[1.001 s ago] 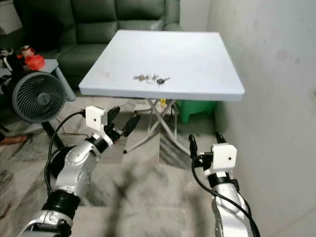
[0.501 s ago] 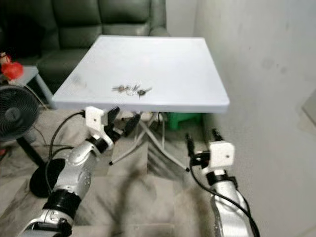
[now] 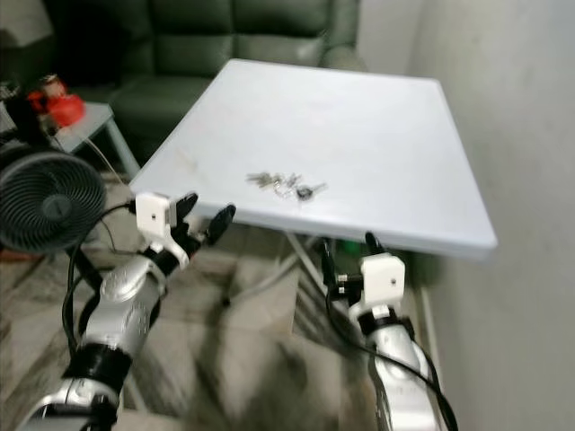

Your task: Hang keys on a hook

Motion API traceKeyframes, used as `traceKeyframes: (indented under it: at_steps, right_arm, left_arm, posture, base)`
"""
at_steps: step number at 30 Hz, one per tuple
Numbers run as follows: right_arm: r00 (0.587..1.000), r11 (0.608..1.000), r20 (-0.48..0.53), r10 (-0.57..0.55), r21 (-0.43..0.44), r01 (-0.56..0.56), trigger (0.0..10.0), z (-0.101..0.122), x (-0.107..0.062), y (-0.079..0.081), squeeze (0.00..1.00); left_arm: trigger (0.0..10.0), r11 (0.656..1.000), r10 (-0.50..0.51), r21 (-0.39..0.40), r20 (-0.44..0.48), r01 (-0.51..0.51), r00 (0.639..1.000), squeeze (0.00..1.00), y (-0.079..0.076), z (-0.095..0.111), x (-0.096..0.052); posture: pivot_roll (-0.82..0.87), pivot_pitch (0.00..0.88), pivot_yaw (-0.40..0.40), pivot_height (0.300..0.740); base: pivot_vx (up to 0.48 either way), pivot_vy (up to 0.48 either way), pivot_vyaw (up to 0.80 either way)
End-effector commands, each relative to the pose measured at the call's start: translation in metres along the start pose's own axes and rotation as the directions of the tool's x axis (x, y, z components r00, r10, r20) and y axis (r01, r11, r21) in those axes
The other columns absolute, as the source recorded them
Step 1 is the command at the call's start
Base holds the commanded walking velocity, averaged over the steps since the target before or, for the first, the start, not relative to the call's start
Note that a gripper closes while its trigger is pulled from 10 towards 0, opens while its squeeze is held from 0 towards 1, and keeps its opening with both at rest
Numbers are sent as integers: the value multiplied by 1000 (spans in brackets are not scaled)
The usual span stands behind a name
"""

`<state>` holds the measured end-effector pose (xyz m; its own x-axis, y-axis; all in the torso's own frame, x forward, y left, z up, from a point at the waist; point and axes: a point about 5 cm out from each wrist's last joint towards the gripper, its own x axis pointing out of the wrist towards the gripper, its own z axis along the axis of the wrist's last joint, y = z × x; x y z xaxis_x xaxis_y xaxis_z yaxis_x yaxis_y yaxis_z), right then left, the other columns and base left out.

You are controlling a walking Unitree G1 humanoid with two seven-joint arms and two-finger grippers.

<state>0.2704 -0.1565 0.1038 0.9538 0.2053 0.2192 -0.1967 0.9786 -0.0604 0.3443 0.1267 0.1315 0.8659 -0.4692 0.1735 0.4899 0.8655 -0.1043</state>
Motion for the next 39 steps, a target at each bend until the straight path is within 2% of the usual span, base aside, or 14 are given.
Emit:
traceKeyframes:
  at_steps: [1,22,39]
  right_arm:
    - [999,999,-8,-31,16,31,10000,-1,-3,-8,0]
    - [999,999,-12,-33,25,33,10000,-1,-3,-8,0]
    - [1000,999,-15,-26,22,26,10000,1,-4,-10,0]
  left_arm:
    - [10000,1000,-20,-7,4,20,1000,0,-7,1,5]
    - [10000,1000,-10,-1,6,10,1000,0,-5,2,5]
    - [10000,1000,4,2,9,-4,1000,0,-5,2,4]
  posture:
    - [-67,6,21,740]
    - [-64,11,20,740]
    - [-65,18,9,740]
  base:
    - [277,394,0]
    - [26,426,0]
    - [456,28,0]
